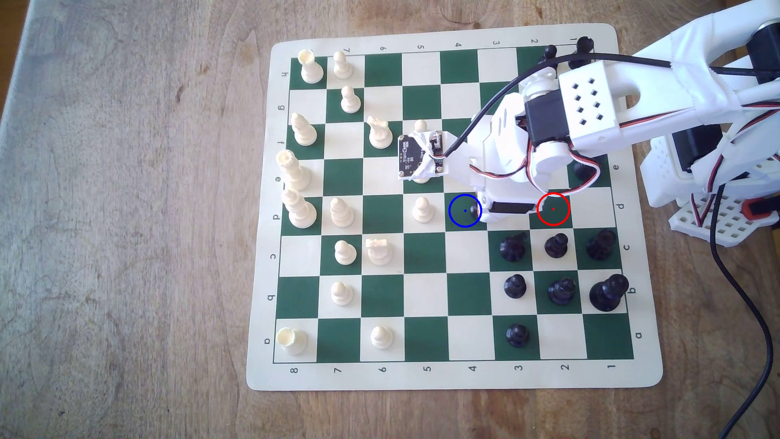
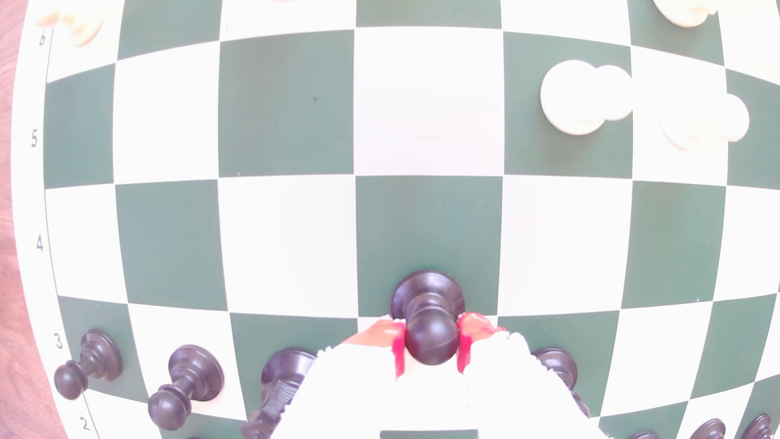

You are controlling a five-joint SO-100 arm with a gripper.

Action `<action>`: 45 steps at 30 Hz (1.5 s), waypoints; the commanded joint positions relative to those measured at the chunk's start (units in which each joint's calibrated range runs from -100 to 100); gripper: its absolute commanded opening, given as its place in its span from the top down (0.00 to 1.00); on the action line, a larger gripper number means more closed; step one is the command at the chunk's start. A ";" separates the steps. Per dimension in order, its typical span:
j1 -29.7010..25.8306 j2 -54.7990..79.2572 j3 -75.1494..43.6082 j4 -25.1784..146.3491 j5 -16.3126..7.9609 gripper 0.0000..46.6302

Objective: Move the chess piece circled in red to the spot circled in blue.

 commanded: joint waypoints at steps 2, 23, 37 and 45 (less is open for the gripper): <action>0.65 1.59 -5.43 -1.58 0.10 1.00; 0.73 6.35 -7.06 -3.14 0.20 1.00; 0.50 -2.57 -6.15 1.12 -0.20 1.00; 0.58 -1.55 -4.79 -1.74 -0.39 1.00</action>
